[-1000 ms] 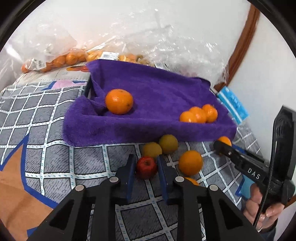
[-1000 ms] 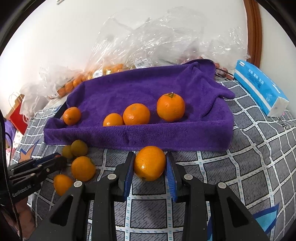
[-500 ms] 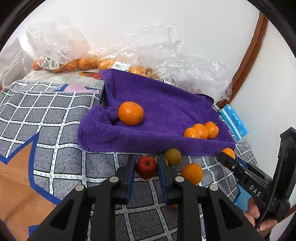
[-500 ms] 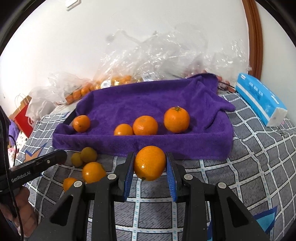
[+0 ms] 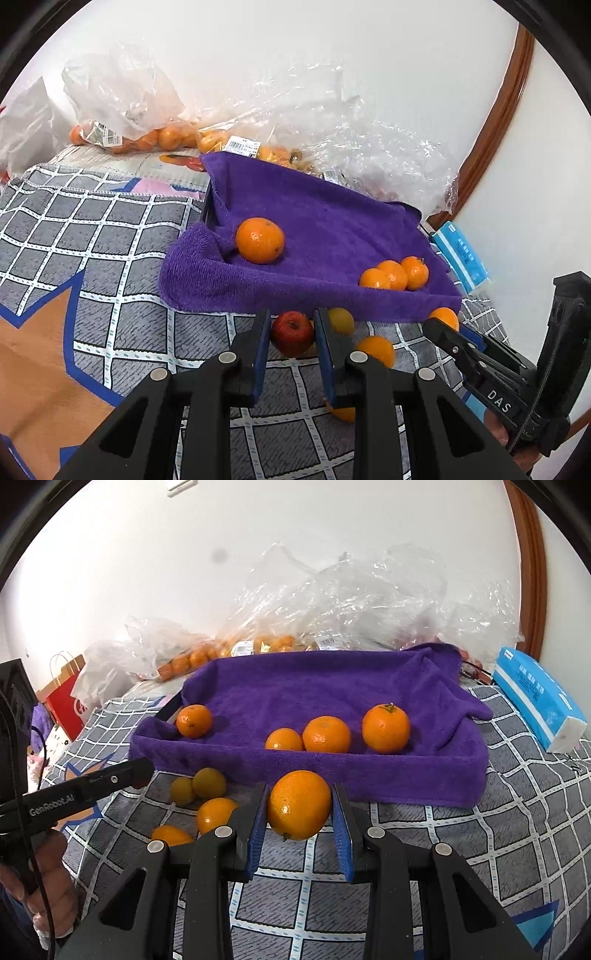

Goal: Organize fruits
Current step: 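Lift the orange and red apple and carry them over the purple towel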

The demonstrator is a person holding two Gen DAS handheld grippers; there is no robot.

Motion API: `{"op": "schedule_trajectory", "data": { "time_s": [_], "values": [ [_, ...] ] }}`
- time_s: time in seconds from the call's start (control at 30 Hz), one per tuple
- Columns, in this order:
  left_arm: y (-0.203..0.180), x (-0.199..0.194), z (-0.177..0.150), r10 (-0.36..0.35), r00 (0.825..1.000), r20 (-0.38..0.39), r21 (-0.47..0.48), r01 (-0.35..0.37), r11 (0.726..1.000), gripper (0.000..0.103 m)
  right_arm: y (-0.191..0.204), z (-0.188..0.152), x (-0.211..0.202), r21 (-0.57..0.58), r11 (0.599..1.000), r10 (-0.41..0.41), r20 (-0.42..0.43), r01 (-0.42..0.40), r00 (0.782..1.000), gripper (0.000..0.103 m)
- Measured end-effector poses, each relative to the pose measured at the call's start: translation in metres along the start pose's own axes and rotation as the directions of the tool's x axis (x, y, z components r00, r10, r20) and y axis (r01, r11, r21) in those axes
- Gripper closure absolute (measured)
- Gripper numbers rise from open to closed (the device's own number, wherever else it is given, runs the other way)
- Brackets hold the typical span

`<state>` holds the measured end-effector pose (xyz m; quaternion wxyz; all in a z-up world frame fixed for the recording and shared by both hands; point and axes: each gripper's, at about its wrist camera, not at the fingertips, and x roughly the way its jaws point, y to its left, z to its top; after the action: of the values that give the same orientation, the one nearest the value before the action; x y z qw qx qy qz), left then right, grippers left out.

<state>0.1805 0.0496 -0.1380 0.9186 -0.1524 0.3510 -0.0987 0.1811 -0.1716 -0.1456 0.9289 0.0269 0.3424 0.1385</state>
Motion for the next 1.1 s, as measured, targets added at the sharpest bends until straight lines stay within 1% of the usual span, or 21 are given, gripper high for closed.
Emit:
{"op": "schedule_trajectory", "data": {
  "time_s": [0.17,0.23,0.33,0.47,0.53,0.63,0.73,0.83,1.0,1.1],
  "values": [
    [-0.002,-0.006,0.001,0.002,1.0,0.024,0.007,-0.002,1.0,0.08,-0.005,0.002,-0.003,0.033,0.999,-0.012,0.006,0.012,1.0,0.07],
    [-0.003,-0.01,0.003,0.004,0.999,0.046,0.004,-0.005,1.0,0.08,-0.005,0.004,-0.004,0.039,0.999,-0.013,0.005,0.012,1.0,0.07],
    [-0.002,-0.017,0.008,-0.005,0.998,0.063,-0.006,0.006,1.0,0.08,-0.001,0.007,-0.006,0.027,0.999,-0.027,0.0,0.027,1.0,0.07],
    [0.006,-0.025,0.014,-0.011,0.997,0.072,-0.044,0.014,0.999,0.08,0.004,0.015,-0.012,-0.002,0.999,-0.038,-0.001,0.038,0.999,0.07],
    [0.011,-0.029,0.022,-0.014,0.998,0.062,-0.072,0.019,0.997,0.08,0.005,0.023,-0.017,-0.008,1.0,-0.029,0.008,0.029,1.0,0.07],
    [0.016,-0.037,0.033,-0.008,0.997,0.073,-0.092,0.015,0.996,0.08,0.004,0.038,-0.022,-0.005,1.0,-0.021,0.031,0.021,0.999,0.07],
    [0.018,-0.046,0.044,0.006,0.994,0.108,-0.073,0.002,0.997,0.08,0.0,0.053,-0.024,0.003,1.0,-0.028,0.058,0.027,0.998,0.07],
    [0.02,-0.052,0.059,0.037,0.99,0.139,-0.058,-0.029,0.998,0.08,-0.005,0.067,-0.024,0.023,0.999,-0.026,0.086,0.024,0.996,0.07],
    [0.023,-0.049,0.08,0.061,0.988,0.144,-0.068,-0.052,0.996,0.08,-0.014,0.089,-0.021,0.024,0.999,-0.042,0.122,0.039,0.992,0.07],
    [0.023,-0.038,0.09,0.057,0.99,0.131,-0.08,-0.047,0.996,0.08,-0.019,0.102,-0.016,0.016,0.999,-0.051,0.132,0.049,0.99,0.07]
  ]
}}
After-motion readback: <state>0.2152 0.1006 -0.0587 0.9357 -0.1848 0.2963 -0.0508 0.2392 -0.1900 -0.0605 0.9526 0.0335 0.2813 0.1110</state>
